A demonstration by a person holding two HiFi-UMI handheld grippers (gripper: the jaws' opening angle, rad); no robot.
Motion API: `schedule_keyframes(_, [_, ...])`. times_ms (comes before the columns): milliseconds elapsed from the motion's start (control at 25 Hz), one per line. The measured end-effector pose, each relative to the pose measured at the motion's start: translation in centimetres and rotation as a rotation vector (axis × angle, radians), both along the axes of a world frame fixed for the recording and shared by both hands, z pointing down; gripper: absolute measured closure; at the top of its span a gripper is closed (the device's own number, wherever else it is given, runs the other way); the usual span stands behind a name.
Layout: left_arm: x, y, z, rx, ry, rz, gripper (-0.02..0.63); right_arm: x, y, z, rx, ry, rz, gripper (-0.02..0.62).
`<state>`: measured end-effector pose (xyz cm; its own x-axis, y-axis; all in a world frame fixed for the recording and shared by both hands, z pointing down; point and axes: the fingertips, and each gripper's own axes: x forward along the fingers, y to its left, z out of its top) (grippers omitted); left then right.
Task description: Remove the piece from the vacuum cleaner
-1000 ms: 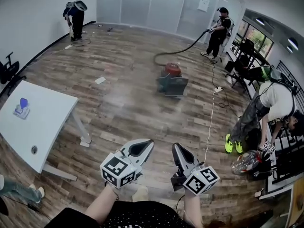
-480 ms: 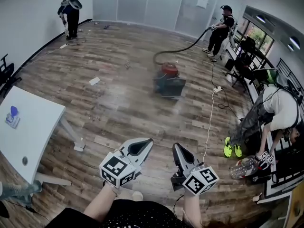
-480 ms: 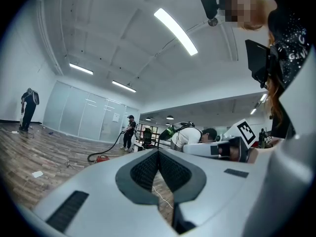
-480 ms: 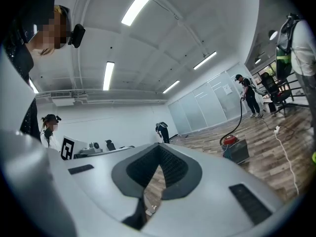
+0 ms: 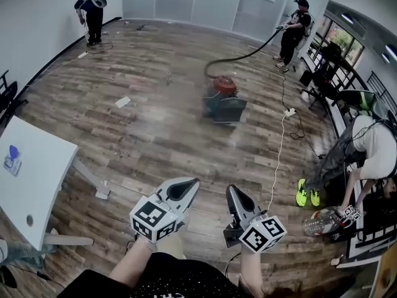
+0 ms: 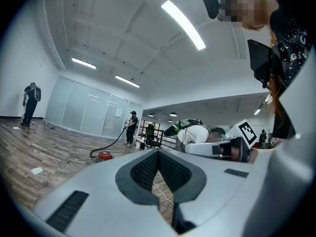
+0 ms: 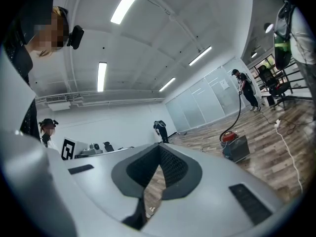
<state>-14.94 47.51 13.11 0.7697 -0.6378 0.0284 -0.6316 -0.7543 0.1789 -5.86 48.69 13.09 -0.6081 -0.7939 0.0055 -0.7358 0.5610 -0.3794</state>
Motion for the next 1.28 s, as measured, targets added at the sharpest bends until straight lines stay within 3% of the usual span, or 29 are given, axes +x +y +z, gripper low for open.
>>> schedule_keyframes(800, [7.3, -32.0, -2.5, 0.021, -0.022, 0.132, 0.597, 7.0, -31.9, -2.6, 0.027, -0.009, 0.103, 0.586])
schedule_keyframes(1280, [8.7, -40.4, -0.9, -0.015, -0.020, 0.152, 0.597, 8.9, -39.6, -1.0, -0.016, -0.003, 0.133, 0.586])
